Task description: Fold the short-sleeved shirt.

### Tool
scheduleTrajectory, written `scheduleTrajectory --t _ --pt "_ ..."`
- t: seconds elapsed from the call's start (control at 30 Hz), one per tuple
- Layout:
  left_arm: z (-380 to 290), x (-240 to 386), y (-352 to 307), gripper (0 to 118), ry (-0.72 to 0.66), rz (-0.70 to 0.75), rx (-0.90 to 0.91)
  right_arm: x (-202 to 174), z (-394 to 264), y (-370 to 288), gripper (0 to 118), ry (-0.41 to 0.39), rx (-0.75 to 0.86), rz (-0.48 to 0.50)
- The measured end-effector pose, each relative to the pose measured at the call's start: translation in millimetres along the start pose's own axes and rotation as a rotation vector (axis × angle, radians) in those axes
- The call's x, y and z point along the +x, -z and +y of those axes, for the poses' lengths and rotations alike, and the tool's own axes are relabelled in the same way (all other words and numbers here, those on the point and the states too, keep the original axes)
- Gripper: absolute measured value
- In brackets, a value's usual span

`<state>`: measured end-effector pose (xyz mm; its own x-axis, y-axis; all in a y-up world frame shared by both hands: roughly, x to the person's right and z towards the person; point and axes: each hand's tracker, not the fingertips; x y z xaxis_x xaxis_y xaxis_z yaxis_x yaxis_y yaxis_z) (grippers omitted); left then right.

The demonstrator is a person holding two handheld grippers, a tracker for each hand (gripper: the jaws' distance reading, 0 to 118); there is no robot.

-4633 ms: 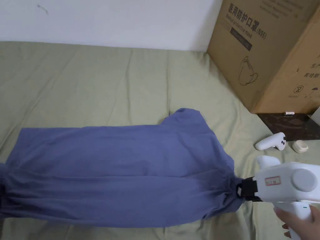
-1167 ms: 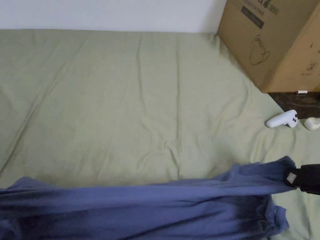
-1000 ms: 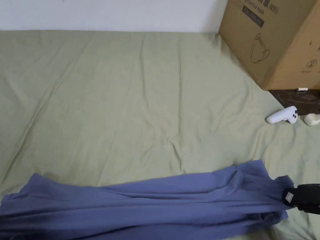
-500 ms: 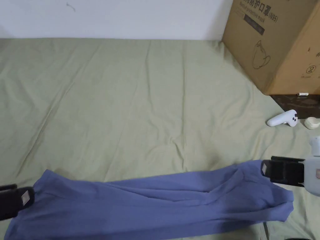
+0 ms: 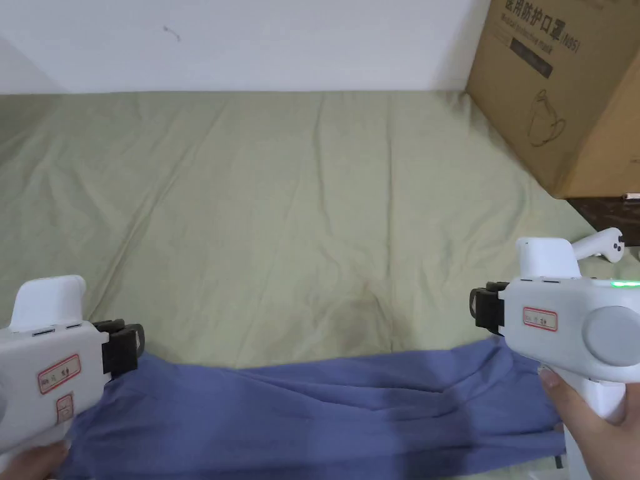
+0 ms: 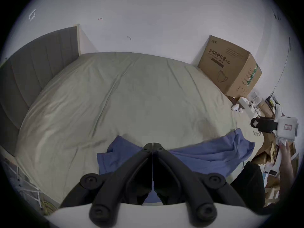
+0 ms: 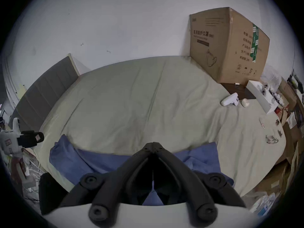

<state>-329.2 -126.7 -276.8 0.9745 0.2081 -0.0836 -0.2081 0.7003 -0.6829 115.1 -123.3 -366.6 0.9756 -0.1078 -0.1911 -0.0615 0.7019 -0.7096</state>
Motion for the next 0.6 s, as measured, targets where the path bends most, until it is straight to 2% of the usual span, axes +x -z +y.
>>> scheduleTrajectory --t 0.03,0.1,0.17,0.23,0.27,0.33,0.37,0.4,0.43,0.47,0.5,0.6 --pt "2 -14 0 0 -0.019 -0.004 -0.009 1 1 1 0 -0.012 -0.013 0.007" --pt "3 -52 3 0 -0.138 -0.102 -0.051 3 0 1 0 -0.034 -0.034 -0.005" --pt "1 -101 11 0 -0.289 -0.313 -0.113 3 2 -1 0 -0.042 -0.089 -0.005" --pt "-11 -146 24 1 -0.512 -0.52 -0.202 -1 -1 -5 0 -0.041 -0.112 0.011" --pt "-21 -162 30 5 -0.591 -0.591 -0.224 -4 -2 -7 0 -0.044 -0.118 0.017" --pt "-37 -179 37 39 -0.641 -0.609 -0.227 -10 -3 -10 0 -0.048 -0.129 0.025" --pt "-42 -185 40 49 -0.604 -0.573 -0.218 -12 -2 -15 0 -0.048 -0.132 0.028" --pt "-45 -189 43 49 -0.597 -0.561 -0.217 -14 -3 -15 0 -0.041 -0.137 0.034" --pt "-50 -193 48 80 -0.589 -0.557 -0.22 -16 -3 -15 0 -0.031 -0.144 0.045" --pt "-54 -191 53 103 -0.588 -0.559 -0.224 -17 -3 -13 0 -0.021 -0.153 0.052" --pt "-57 -194 59 118 -0.592 -0.577 -0.237 -17 -4 -13 0 -0.014 -0.162 0.055" --pt "-67 -194 80 118 -0.607 -0.612 -0.255 -22 -2 -9 0 -0.025 -0.183 0.035"
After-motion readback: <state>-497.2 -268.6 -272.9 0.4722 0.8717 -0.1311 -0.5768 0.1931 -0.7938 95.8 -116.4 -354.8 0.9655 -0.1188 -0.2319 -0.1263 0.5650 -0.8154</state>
